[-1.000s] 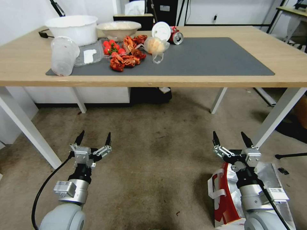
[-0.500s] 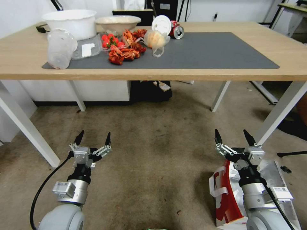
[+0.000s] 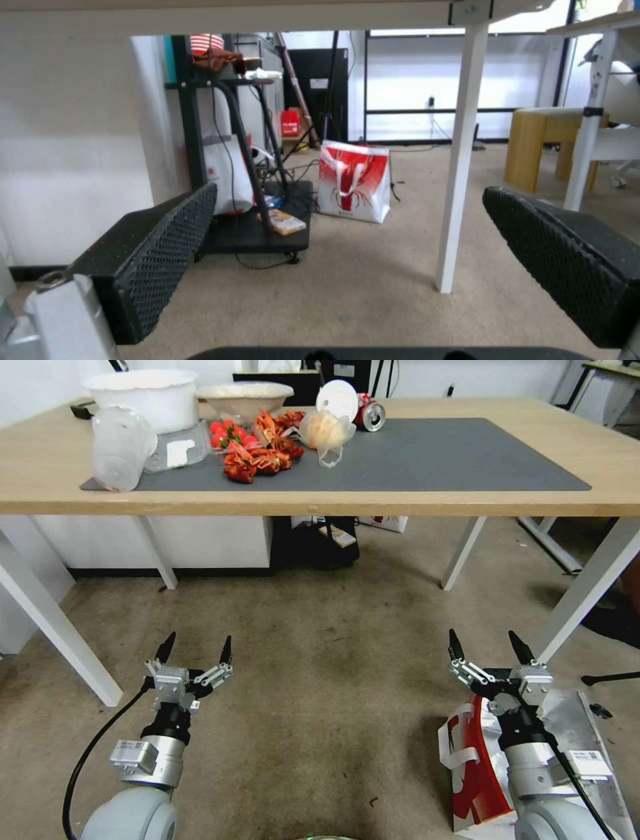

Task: Pick up the food delivery bag from the floor and place it on the table.

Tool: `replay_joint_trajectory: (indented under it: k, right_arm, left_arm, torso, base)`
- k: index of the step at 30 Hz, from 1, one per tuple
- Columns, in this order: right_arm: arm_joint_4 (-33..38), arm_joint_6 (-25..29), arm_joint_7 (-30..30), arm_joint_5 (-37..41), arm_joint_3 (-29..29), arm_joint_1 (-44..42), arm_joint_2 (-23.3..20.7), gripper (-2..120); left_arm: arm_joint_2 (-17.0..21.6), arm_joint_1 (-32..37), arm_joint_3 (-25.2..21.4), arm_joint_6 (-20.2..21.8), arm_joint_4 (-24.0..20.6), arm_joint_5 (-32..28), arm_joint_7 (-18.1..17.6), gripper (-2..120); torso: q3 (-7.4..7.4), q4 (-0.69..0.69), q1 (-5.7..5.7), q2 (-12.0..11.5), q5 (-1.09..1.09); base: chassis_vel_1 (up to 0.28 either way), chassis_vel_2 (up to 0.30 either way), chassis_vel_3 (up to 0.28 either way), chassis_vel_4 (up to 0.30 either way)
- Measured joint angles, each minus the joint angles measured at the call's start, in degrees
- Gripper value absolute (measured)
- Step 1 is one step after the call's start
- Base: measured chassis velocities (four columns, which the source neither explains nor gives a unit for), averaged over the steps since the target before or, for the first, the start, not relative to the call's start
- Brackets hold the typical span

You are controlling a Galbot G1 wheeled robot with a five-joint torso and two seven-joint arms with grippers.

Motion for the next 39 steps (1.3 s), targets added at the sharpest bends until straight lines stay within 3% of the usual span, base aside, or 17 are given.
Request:
replay_joint_trajectory:
  k: [12, 15, 20, 30, 39]
  right_arm:
    - [-0.6, 0.1, 0.1, 0.4, 0.1, 0.3, -0.4, 100]
    - [-1.1, -0.1, 0.5, 1.2, 1.1, 0.7, -0.9, 100]
    - [-1.6, -0.2, 0.9, 2.3, 2.5, 0.8, -1.9, 100]
    - [-2.8, -1.5, 0.6, 5.0, 12.2, -0.6, -5.5, 100]
    - [-8.2, 0.5, 0.5, 6.7, 19.4, -1.5, -7.4, 100]
  left_arm:
    - [0.0, -0.1, 0.2, -0.3, 0.1, -0.3, -0.1, 100]
    - [0.2, -0.7, 0.3, -3.4, 1.1, -1.6, -0.1, 100]
    - [0.5, -0.9, 0.2, -5.1, 2.1, -1.8, -0.1, 100]
    - [1.5, -0.8, 0.1, -3.4, 1.8, -1.5, -0.9, 100]
    - [2.0, -1.4, 0.2, -3.3, 3.4, -2.0, -1.3, 100]
  torso:
    - [-0.10, 0.00, -0.24, -1.0, 0.00]
    - [-0.10, 0.00, -0.24, -0.9, 0.00]
    - [-0.10, 0.00, -0.24, -0.8, 0.01]
    - [-0.10, 0.00, -0.20, -0.6, 0.00]
    - [-0.10, 0.00, -0.18, -0.5, 0.01]
  base:
    - [0.000, 0.000, 0.000, 0.000]
    - [0.000, 0.000, 0.000, 0.000]
    - [0.000, 0.000, 0.000, 0.000]
    - [0.000, 0.000, 0.000, 0.000]
    - [0.000, 0.000, 0.000, 0.000]
